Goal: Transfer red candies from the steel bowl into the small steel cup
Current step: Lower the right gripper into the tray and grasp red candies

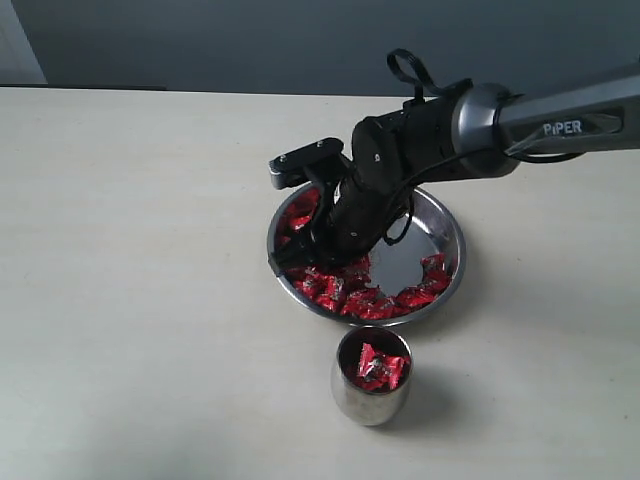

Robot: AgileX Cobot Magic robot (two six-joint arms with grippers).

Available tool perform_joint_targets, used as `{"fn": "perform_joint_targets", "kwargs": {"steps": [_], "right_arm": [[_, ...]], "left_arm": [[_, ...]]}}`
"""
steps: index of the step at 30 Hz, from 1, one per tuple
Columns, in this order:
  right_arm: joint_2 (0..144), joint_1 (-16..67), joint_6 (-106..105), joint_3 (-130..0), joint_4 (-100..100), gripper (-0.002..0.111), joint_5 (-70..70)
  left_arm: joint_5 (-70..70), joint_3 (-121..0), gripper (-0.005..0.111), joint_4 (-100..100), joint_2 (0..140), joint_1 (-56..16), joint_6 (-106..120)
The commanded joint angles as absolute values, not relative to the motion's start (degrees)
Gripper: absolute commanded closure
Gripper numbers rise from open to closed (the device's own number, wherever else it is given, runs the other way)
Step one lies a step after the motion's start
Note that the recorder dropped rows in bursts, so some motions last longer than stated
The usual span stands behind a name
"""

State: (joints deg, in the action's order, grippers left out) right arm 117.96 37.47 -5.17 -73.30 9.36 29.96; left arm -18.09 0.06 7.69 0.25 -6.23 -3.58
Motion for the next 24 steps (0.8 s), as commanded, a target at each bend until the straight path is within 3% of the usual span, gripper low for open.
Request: {"fn": "perform_joint_targets", "kwargs": {"steps": [1,15,24], "right_arm": [[115.1,37.1,-5.7,-73.4,7.8,0.109,29.9],[110.6,37.0,-3.8,-73.4,-0.8,0.109,31.6],[112.3,31.7,0.8,-73.4,-4.7,0.109,33.9]], "left_arm": [[-17.7,0.0,0.106,7.5,0.0,-6.5,-3.9],[-17.7,0.0,0.106,7.5,0.0,-6.5,-3.9],[-17.7,0.0,0.106,7.5,0.0,-6.5,-3.9]]}}
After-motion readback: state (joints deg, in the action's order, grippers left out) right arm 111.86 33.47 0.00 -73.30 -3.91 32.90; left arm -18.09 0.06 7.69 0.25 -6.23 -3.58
